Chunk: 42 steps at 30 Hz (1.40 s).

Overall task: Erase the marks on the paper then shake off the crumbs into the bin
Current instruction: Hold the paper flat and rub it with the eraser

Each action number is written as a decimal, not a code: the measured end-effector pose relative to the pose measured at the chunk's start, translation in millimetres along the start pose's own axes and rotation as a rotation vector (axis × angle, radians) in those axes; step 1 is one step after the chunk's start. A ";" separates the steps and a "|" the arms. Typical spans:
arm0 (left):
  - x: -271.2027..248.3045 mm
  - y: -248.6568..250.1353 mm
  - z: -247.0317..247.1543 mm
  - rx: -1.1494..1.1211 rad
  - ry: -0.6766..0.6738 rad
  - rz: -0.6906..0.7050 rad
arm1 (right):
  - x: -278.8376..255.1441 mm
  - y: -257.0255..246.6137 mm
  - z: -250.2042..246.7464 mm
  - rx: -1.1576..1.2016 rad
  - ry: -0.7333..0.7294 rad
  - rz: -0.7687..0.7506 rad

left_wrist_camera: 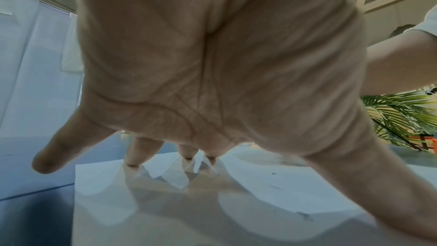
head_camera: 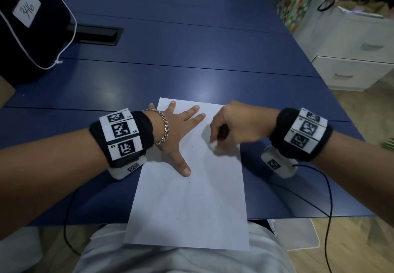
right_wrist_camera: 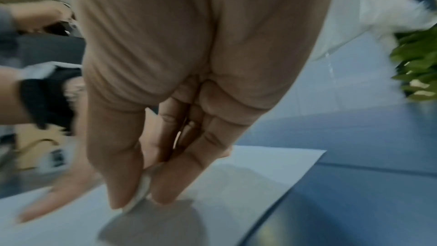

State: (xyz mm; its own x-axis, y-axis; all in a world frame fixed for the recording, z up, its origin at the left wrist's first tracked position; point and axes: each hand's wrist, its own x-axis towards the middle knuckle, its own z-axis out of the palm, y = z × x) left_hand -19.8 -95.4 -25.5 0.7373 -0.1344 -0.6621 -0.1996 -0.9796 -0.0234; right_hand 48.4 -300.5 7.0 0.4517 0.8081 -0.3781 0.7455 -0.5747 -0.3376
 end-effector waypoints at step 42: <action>13.7 29.3 1.2 -0.036 0.042 -0.001 | -10.1 35.8 -11.0 0.049 0.006 -0.007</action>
State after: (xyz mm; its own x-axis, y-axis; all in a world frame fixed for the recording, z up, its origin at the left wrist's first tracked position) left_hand -16.4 -125.8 -36.2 0.7641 -0.1390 -0.6300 -0.1759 -0.9844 0.0038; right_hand 75.9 -327.8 8.3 0.4496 0.8128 -0.3703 0.7239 -0.5745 -0.3820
